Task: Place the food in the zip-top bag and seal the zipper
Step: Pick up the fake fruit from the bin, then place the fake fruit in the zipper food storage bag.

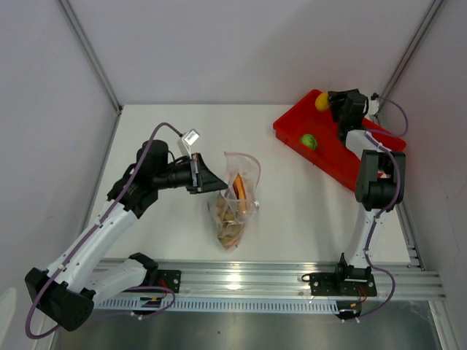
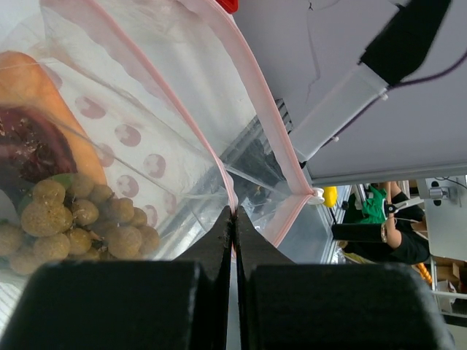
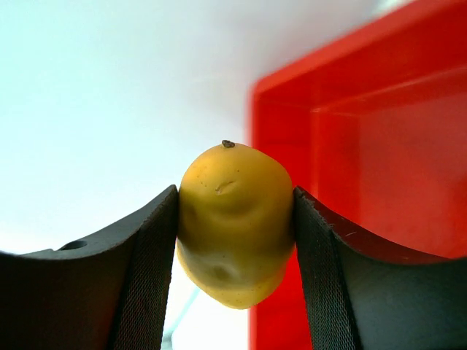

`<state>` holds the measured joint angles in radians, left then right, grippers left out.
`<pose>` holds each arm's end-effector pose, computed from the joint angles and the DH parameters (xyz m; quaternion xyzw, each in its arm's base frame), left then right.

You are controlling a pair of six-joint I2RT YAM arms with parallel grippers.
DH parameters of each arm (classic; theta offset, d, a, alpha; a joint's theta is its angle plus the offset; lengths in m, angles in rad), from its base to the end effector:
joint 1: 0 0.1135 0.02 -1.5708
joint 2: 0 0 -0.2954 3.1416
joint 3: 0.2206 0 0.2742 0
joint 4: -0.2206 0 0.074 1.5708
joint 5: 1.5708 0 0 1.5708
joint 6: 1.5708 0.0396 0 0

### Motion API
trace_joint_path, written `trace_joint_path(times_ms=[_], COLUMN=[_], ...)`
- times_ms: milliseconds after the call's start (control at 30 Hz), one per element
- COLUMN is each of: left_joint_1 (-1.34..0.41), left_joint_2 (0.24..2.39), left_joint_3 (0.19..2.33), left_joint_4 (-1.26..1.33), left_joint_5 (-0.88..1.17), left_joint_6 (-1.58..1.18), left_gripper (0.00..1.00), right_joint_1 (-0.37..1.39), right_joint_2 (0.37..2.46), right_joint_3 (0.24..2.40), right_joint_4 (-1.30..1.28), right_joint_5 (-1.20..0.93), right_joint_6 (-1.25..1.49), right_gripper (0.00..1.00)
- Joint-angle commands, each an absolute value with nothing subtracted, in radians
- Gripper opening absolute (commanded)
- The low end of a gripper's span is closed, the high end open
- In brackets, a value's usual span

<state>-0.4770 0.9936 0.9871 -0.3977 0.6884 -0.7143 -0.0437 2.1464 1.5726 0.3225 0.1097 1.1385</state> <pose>0.1865 -0.1247 0.3782 0.0916 0.8022 -0.5240 0.2712 0.5472 -0.0283 0.2383 0.4676 0.6364 0.2815 0.5451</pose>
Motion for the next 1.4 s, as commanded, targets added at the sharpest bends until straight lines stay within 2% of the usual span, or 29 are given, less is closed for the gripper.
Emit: trace_joint_path(times_ms=[0,167,300,467,700,900,1100,1367], left_joint_1=[-0.476,-0.480,-0.495,-0.522,-0.571,-0.577,-0.581,-0.595], left_joint_2=[0.966,0.956,0.933,0.925,0.899,0.871,0.853,0.828], left_joint_3=[0.971,0.934,0.913,0.925,0.922,0.910,0.933,0.936], left_joint_4=[-0.365,-0.353,-0.324,-0.334,-0.334,-0.328,-0.328,-0.370], left_joint_5=[0.707,0.706,0.716,0.693,0.644,0.612,0.604,0.588], left_joint_6=[-0.738,-0.753,-0.775,-0.779,-0.793,-0.810,-0.807,-0.805], left_gripper=[0.01,0.01,0.01,0.01,0.00,0.01,0.01,0.00], right_joint_1=[-0.032,-0.005,0.066,0.222,0.481,0.789,1.000,1.103], right_joint_2=[1.937,1.685,1.470,1.242,1.040,0.963,0.968,1.018], right_joint_3=[1.497,1.271,1.168,1.161,1.149,1.152,1.154,1.190], right_joint_4=[0.339,0.312,0.235,0.060,-0.138,-0.308,-0.397,-0.477], right_joint_5=[0.051,0.014,0.012,0.002,-0.020,0.136,0.237,0.347], right_joint_6=[1.054,0.951,0.803,0.666,0.583,0.493,0.502,0.515], right_gripper=[0.00,0.00,0.00,0.00,0.00,0.00,0.00,0.00])
